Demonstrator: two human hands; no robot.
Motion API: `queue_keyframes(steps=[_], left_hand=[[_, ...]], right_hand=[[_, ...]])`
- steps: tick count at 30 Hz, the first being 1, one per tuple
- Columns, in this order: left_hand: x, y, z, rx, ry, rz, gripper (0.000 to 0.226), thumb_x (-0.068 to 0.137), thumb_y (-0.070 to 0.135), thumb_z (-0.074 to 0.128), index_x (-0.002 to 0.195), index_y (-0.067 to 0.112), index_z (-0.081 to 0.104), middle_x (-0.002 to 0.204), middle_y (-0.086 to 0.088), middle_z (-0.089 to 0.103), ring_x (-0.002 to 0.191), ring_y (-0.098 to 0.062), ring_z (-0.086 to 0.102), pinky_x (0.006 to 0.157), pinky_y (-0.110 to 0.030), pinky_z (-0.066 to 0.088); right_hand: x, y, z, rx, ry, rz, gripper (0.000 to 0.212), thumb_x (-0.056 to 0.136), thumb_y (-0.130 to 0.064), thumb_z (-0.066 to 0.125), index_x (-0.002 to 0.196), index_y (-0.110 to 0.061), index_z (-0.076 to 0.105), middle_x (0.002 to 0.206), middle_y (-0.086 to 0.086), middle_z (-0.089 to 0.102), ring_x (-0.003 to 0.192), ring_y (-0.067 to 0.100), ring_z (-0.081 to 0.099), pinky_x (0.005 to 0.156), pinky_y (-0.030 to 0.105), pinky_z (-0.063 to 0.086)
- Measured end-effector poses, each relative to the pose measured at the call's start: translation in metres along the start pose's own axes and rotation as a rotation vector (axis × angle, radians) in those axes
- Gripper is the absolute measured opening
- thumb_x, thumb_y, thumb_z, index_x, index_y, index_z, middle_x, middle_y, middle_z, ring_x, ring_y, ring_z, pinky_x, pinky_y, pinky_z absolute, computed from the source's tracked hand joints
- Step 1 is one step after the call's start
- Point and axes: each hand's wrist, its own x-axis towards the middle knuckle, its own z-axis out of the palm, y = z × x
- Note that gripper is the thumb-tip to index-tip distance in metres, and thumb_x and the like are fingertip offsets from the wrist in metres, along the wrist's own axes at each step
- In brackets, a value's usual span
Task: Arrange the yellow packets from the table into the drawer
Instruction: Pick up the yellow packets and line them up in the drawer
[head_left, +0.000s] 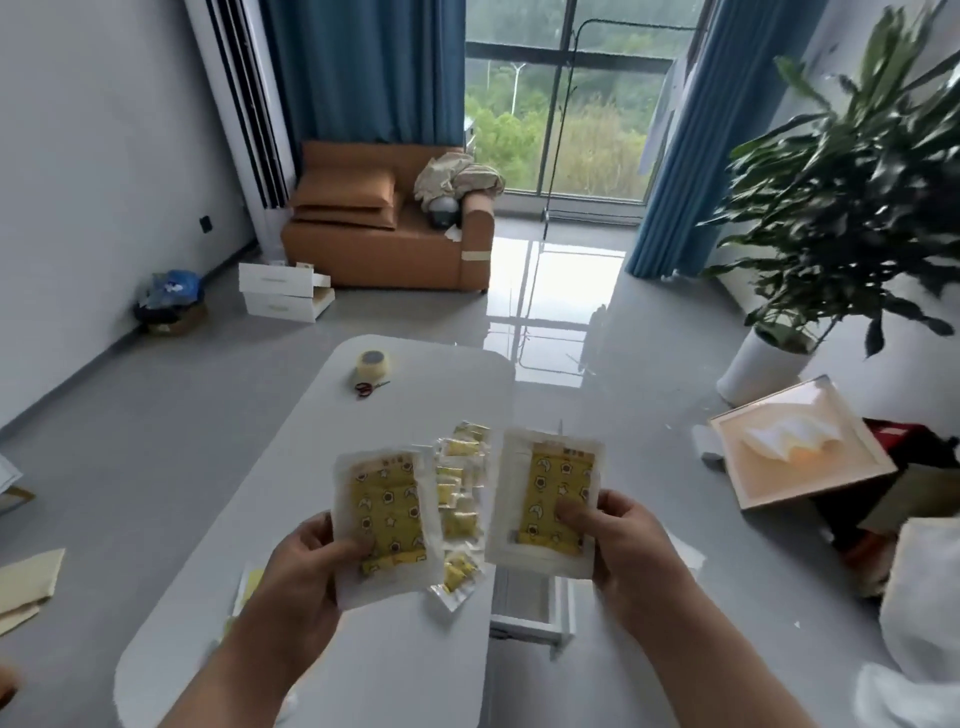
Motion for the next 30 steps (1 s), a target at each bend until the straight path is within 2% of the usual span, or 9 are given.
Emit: queue_keyframes(steps=[2, 4, 10, 13, 16, 19, 24, 30], left_hand=[[-0.016, -0.015, 0.029, 0.032, -0.053, -0.008, 0.027, 0.076, -0.014, 0.052, 0.100, -0.008, 0.063, 0.094, -0.027, 0.071, 0.074, -0.033, 0.072, 0.061, -0.040, 0.060], [-0.033, -0.028, 0.058, 0.051, -0.096, -0.022, 0.026, 0.082, -0.017, 0.048, 0.101, -0.009, 0.063, 0.090, -0.026, 0.072, 0.071, -0.032, 0.072, 0.056, -0.037, 0.059], [-0.063, -0.060, 0.131, 0.056, -0.162, -0.066, 0.025, 0.083, -0.016, 0.050, 0.104, -0.009, 0.062, 0.090, -0.026, 0.072, 0.069, -0.033, 0.072, 0.051, -0.035, 0.058], [-0.069, -0.071, 0.166, 0.050, -0.204, -0.081, 0.021, 0.086, -0.015, 0.048, 0.097, -0.006, 0.064, 0.081, -0.021, 0.074, 0.063, -0.030, 0.073, 0.048, -0.034, 0.058], [-0.066, -0.081, 0.196, 0.035, -0.237, -0.103, 0.020, 0.088, -0.012, 0.048, 0.097, -0.004, 0.064, 0.082, -0.021, 0.074, 0.062, -0.028, 0.073, 0.048, -0.033, 0.058], [-0.054, -0.089, 0.220, 0.022, -0.260, -0.117, 0.023, 0.079, -0.009, 0.054, 0.099, -0.004, 0.064, 0.080, -0.018, 0.075, 0.065, -0.028, 0.073, 0.049, -0.033, 0.059], [-0.014, -0.104, 0.257, 0.031, -0.261, -0.109, 0.043, 0.061, -0.003, 0.067, 0.103, -0.006, 0.063, 0.091, -0.022, 0.074, 0.072, -0.030, 0.074, 0.055, -0.036, 0.060], [0.061, -0.119, 0.301, 0.027, -0.246, -0.126, 0.037, 0.065, -0.008, 0.060, 0.102, -0.007, 0.062, 0.086, -0.021, 0.074, 0.071, -0.031, 0.074, 0.056, -0.036, 0.061]], right_hand=[[-0.025, -0.004, -0.037, 0.036, 0.028, -0.021, 0.025, 0.083, 0.000, 0.068, 0.107, 0.004, 0.066, 0.098, 0.021, 0.075, 0.088, 0.038, 0.073, 0.077, 0.046, 0.058], [-0.050, -0.009, -0.073, 0.061, 0.060, -0.047, 0.025, 0.083, -0.001, 0.067, 0.107, 0.004, 0.066, 0.098, 0.020, 0.075, 0.087, 0.037, 0.073, 0.076, 0.045, 0.058], [-0.105, -0.025, -0.161, 0.113, 0.174, -0.123, 0.023, 0.085, -0.001, 0.066, 0.107, 0.003, 0.065, 0.097, 0.018, 0.076, 0.089, 0.035, 0.073, 0.089, 0.053, 0.054], [-0.118, -0.031, -0.194, 0.137, 0.209, -0.135, 0.020, 0.085, 0.000, 0.066, 0.105, 0.001, 0.066, 0.096, 0.016, 0.076, 0.086, 0.032, 0.074, 0.082, 0.049, 0.057], [-0.120, -0.036, -0.219, 0.163, 0.230, -0.135, 0.020, 0.084, 0.002, 0.066, 0.104, 0.002, 0.066, 0.095, 0.018, 0.076, 0.084, 0.033, 0.075, 0.074, 0.046, 0.057], [-0.112, -0.040, -0.238, 0.173, 0.262, -0.114, 0.022, 0.083, 0.003, 0.067, 0.105, 0.002, 0.066, 0.098, 0.019, 0.076, 0.086, 0.034, 0.074, 0.077, 0.048, 0.057], [-0.074, -0.053, -0.265, 0.155, 0.297, -0.070, 0.017, 0.084, 0.004, 0.066, 0.101, 0.005, 0.066, 0.093, 0.018, 0.076, 0.083, 0.034, 0.074, 0.074, 0.047, 0.058], [0.008, -0.088, -0.293, 0.080, 0.335, -0.014, 0.022, 0.080, 0.005, 0.069, 0.103, 0.008, 0.067, 0.096, 0.021, 0.075, 0.089, 0.037, 0.073, 0.080, 0.049, 0.058]])
